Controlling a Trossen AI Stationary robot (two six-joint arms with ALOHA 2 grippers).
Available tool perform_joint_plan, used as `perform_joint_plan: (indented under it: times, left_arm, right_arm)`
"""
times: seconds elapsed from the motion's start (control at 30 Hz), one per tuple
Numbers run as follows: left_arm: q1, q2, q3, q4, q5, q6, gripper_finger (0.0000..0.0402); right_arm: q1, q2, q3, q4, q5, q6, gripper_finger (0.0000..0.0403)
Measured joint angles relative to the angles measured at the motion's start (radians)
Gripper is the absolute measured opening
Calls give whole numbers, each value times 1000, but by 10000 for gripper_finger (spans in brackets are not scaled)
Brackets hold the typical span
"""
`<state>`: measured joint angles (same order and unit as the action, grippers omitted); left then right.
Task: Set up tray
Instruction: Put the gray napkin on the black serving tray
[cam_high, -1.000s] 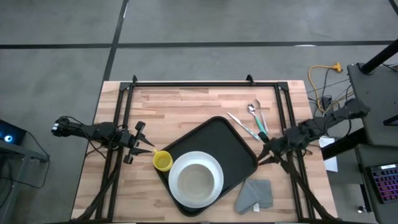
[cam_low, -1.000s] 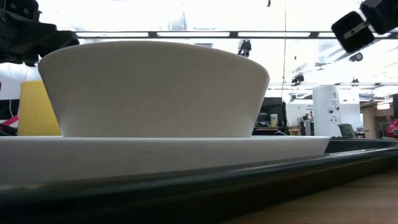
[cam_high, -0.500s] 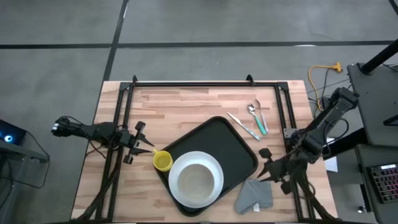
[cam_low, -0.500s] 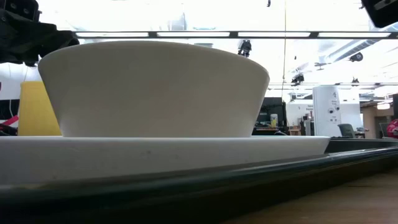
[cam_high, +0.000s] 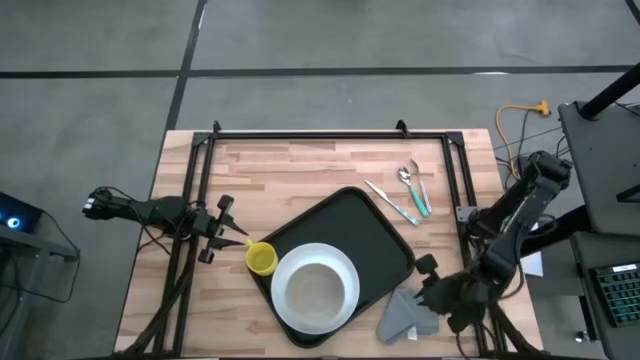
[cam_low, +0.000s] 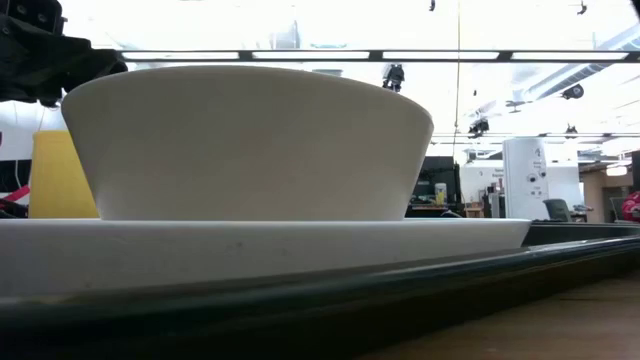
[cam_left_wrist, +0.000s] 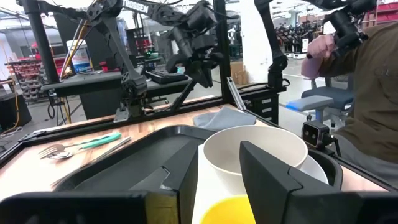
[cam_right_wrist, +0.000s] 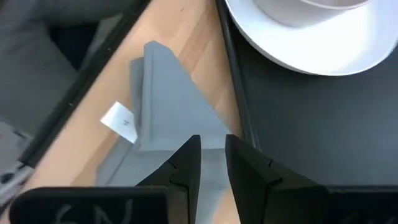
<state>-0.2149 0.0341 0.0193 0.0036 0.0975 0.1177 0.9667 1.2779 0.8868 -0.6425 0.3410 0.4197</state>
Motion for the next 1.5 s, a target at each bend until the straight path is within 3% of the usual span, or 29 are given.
perform_joint_plan:
  times: [0.23, 0.47, 0.7, 0.93, 1.2, 1.5]
  left_arm:
    - [0, 0, 0, 0, 0, 0, 104]
    - [0, 0, 0, 0, 0, 0, 104]
    - [0, 0, 0, 0, 0, 0, 104]
    - [0, 0, 0, 0, 0, 0, 104]
    - [0, 0, 0, 0, 0, 0, 104]
    - [0, 0, 0, 0, 0, 0, 104]
  right_arm:
    - [113, 108, 120, -137, 132, 22, 68]
    - [172, 219, 147, -145, 187, 26, 68]
    - [199, 290, 162, -147, 175, 30, 68]
    - [201, 281, 150, -143, 48, 58, 68]
    - [201, 293, 145, -130, 33, 97, 68]
    - [200, 293, 144, -140, 15, 25, 68]
